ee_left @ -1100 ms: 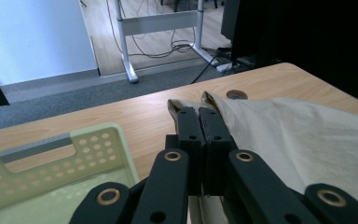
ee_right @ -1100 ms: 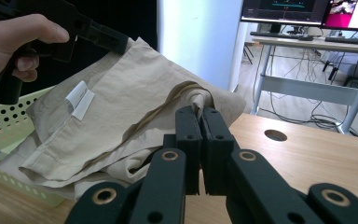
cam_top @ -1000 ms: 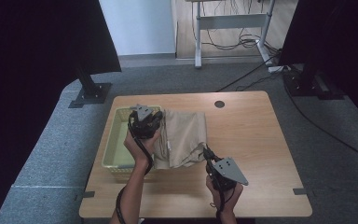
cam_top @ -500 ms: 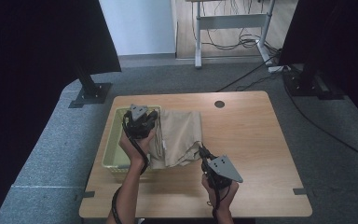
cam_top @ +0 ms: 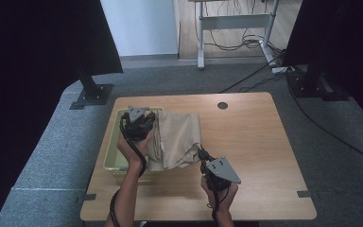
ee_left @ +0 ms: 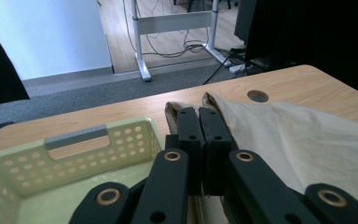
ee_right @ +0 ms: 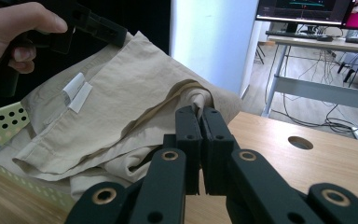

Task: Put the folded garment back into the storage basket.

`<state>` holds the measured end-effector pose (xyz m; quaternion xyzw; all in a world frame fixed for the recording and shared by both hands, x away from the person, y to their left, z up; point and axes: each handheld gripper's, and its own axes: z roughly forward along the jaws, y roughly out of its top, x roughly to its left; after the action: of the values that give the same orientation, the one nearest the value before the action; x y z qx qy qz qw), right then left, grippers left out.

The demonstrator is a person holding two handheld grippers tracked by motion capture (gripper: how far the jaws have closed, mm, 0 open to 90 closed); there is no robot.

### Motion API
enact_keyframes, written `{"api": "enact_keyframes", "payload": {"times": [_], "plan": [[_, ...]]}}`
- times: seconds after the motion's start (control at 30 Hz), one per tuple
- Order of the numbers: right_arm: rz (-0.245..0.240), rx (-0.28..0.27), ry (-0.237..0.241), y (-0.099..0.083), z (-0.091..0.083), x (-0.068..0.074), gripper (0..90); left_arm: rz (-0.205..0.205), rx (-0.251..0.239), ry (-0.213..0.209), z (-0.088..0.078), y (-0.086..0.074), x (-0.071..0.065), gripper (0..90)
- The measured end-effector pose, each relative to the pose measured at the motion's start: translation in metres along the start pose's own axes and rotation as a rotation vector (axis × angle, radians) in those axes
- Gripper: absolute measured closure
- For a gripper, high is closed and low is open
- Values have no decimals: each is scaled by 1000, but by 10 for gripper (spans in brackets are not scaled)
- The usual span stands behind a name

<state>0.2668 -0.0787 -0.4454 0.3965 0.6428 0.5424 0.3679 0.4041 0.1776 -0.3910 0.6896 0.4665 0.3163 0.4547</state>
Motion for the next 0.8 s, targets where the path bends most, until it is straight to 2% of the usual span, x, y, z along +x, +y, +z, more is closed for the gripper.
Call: {"api": "enact_keyframes", "payload": {"times": [0.27, 0.8], "plan": [[-5, -1, 4, 2, 3, 3, 869, -1, -2, 4, -2, 0, 4, 885], [-15, 6, 24, 3, 15, 15, 869, -16, 6, 24, -6, -3, 21, 886]]}}
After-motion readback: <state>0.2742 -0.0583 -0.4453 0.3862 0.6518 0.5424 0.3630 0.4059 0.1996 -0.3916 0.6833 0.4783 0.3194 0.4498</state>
